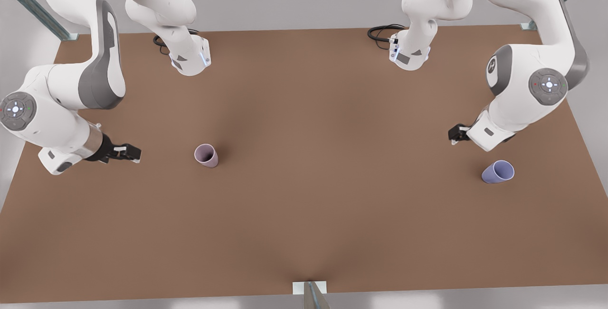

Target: Stack the cups, with the pink cup at the bottom and the purple cup at the top

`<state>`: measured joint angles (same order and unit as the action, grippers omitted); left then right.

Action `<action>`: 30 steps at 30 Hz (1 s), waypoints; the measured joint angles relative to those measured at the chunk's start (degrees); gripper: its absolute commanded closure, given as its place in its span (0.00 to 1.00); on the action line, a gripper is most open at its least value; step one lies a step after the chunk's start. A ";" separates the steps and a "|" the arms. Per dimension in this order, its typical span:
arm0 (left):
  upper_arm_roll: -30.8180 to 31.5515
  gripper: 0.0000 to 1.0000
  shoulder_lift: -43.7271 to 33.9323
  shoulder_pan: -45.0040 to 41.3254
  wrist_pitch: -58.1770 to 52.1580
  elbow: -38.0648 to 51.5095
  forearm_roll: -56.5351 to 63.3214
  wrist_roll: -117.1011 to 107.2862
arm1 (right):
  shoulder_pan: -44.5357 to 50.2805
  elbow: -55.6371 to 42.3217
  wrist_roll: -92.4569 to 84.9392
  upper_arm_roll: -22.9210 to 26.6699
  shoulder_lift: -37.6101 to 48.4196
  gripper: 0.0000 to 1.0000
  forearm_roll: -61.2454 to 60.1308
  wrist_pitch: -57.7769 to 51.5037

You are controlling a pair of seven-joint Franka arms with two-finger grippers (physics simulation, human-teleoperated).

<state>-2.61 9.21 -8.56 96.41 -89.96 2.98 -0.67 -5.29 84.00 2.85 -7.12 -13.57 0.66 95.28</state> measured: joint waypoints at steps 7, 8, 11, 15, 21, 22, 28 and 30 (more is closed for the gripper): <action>0.29 0.00 3.14 0.21 0.87 1.46 -0.19 -1.21 | 2.77 2.89 0.92 -0.38 -0.14 0.00 -0.21 2.45; 0.40 0.00 3.23 0.12 0.71 1.49 -0.22 -1.34 | 4.65 3.73 1.26 -0.52 -0.23 0.00 -0.16 2.98; 0.26 0.00 3.44 0.00 0.24 1.50 -0.26 -1.63 | 8.91 9.04 2.38 -0.78 -0.38 0.00 -0.19 5.38; -0.04 0.00 3.74 0.25 -0.63 1.56 -0.30 -1.93 | 9.14 18.09 3.90 -1.16 0.43 0.00 -0.71 9.56; -0.20 0.08 4.53 0.75 -1.24 1.68 -0.52 -2.23 | 9.18 26.05 5.72 -2.38 -0.94 0.00 -3.40 15.84; -0.20 0.00 4.55 0.74 -1.31 1.67 -0.55 -2.27 | 9.13 26.44 5.98 -2.41 -1.62 0.00 -3.54 16.81; -0.20 0.00 4.53 0.73 -1.51 1.69 -0.56 -2.50 | 7.50 34.44 6.92 -2.23 -2.58 0.00 -3.67 23.22; -0.20 0.00 4.50 0.73 -1.55 1.69 -0.56 -2.57 | 5.87 38.08 6.82 -2.19 -2.45 0.00 -3.77 26.62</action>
<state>-2.81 13.71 -7.82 94.86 -88.27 2.42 -3.24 0.58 122.08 9.67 -9.31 -16.02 -3.11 121.89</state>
